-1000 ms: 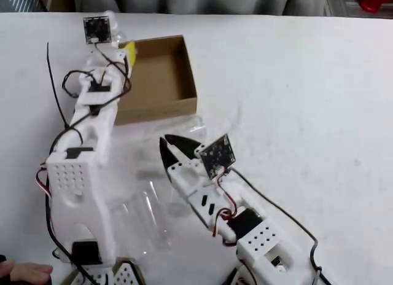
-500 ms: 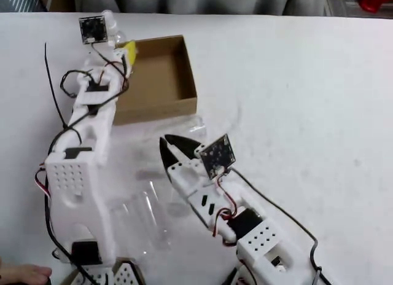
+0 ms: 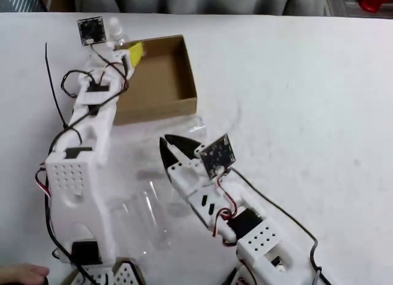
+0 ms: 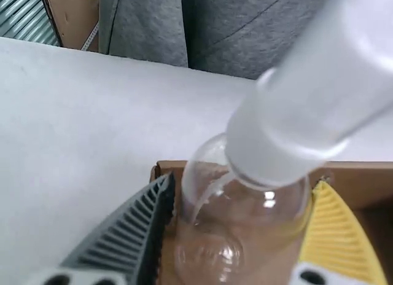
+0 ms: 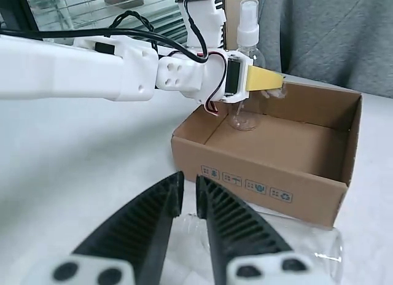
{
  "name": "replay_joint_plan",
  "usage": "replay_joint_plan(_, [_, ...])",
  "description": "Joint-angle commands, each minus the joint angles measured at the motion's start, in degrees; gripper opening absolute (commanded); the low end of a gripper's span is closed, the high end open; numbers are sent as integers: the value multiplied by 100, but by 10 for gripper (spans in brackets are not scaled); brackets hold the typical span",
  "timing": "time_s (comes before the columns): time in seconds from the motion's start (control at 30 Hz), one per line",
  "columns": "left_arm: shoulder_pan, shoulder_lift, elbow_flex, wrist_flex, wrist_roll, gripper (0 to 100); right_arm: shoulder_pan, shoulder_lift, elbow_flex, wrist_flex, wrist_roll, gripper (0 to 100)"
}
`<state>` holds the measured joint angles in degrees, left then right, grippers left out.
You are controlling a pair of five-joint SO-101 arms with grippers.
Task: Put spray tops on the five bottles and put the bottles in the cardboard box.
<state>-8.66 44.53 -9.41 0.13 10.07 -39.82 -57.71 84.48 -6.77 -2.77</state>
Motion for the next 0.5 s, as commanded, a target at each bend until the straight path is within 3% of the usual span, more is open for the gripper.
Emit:
replay_joint_plan(0.0, [-101, -180, -308, 35, 79, 325, 22, 13, -123, -136, 70, 15])
replay_joint_plan(0.47, [-171, -189, -422, 35, 97, 325, 22, 13, -123, -136, 79, 15])
